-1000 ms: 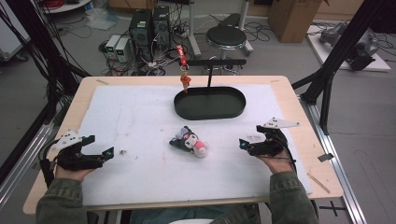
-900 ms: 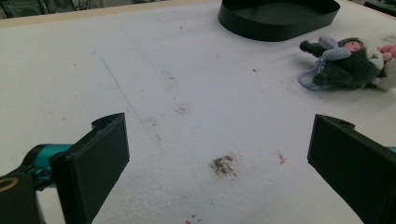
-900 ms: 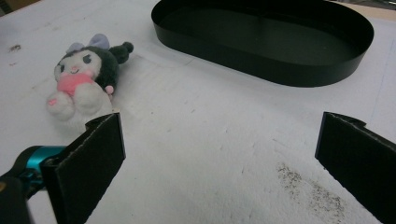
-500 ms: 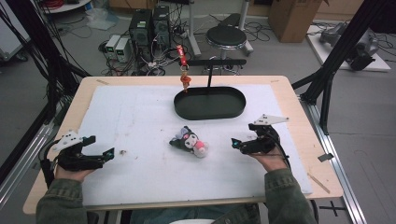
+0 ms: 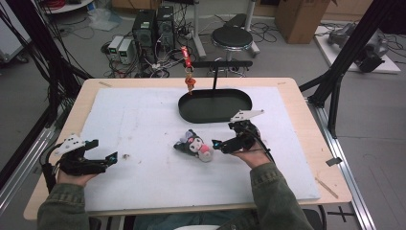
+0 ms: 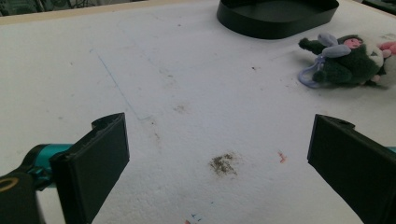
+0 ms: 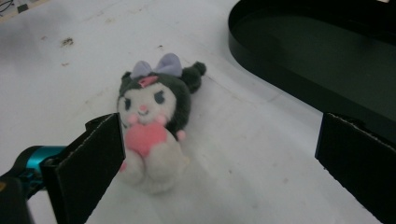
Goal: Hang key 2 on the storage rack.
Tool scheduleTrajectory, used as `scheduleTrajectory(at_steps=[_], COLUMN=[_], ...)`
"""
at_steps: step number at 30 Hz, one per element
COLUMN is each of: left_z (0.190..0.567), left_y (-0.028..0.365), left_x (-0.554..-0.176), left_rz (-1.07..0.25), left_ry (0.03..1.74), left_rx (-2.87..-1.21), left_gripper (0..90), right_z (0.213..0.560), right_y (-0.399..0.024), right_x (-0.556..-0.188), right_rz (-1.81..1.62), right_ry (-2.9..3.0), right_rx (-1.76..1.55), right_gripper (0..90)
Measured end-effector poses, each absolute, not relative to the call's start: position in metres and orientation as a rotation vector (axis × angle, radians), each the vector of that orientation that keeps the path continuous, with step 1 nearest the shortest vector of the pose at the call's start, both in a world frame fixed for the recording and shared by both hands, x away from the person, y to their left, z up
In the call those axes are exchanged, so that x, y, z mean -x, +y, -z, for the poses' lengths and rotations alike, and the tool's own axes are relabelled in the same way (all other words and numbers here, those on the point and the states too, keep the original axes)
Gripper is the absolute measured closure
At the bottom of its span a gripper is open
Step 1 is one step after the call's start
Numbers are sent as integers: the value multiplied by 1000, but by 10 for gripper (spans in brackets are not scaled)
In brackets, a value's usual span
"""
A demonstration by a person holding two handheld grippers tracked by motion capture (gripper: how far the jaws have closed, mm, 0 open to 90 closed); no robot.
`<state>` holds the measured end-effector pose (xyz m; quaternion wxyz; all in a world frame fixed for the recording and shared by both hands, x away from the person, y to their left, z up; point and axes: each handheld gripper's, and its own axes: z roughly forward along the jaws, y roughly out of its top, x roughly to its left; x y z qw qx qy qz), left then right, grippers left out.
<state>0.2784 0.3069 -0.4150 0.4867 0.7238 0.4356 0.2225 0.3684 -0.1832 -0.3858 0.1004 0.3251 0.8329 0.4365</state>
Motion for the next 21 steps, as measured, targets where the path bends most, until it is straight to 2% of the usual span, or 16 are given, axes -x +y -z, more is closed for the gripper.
scheduleTrajectory(at_steps=[11,21], left_z=[417,419], left_y=[310,309], left_x=[-278,-281], left_rz=[-538,-525], left_ry=[1070,1073], left_rx=[-1755,-1770], left_gripper=[59,59], right_z=[395,417], right_y=[-134,-114], right_x=[-382,-390], right_rz=[-1188,-1053], right_ry=[2586,2690], right_rx=[-895,-910], right_gripper=[5,5])
